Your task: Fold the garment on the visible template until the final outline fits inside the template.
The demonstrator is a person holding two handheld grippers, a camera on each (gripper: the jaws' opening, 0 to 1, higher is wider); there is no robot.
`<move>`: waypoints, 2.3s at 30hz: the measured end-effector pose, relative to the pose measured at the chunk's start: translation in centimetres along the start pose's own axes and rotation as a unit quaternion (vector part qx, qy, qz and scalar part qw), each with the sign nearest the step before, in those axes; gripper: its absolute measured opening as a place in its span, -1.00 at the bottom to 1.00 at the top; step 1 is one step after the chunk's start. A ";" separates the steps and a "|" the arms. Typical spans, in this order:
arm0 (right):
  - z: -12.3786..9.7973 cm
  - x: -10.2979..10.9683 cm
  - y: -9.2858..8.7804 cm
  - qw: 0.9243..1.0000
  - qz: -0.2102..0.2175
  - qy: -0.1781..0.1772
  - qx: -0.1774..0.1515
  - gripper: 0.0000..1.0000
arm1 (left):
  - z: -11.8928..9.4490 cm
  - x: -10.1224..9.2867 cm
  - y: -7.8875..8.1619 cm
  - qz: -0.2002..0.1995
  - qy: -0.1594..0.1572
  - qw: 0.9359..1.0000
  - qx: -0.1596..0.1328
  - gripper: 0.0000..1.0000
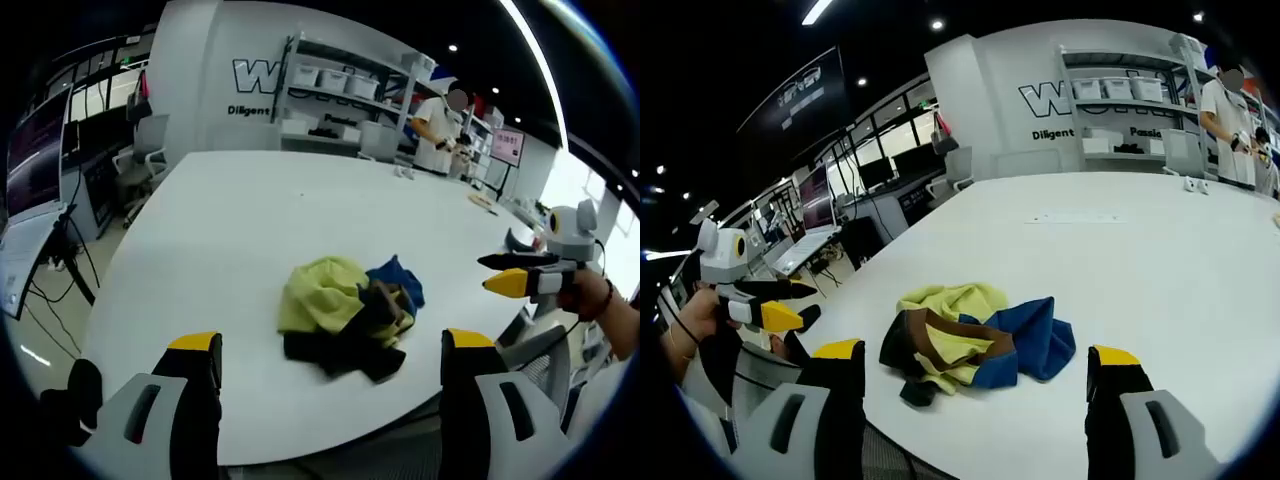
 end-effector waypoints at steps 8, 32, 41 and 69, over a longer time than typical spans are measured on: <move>0.1 0.1 0.0 1.000 -0.010 -0.004 0.009 0.80 | -0.1 0.3 -0.1 0.000 0.002 1.000 0.005 0.78; -0.2 0.0 -0.3 1.000 -0.005 -0.007 0.011 0.73 | -0.1 0.5 -0.4 0.004 0.003 1.000 0.011 0.76; -0.2 -0.2 -0.5 0.999 -0.031 -0.030 0.020 0.68 | -0.1 0.5 -0.4 0.001 0.004 1.000 0.010 0.76; 0.5 0.3 -0.9 0.999 -0.035 0.005 0.029 0.65 | 0.1 0.5 -0.3 0.000 -0.006 1.000 0.014 0.68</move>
Point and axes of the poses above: the point that each gripper's makers call its tool centre point, and the gripper's own axes: z roughly forward along the fingers, x roughly to its left, y roughly out of its top, the point moved 9 cm from there along -z, roughly backward along the fingers, and after that the axes turned 10 degrees about -z, right-handed, at the moved point
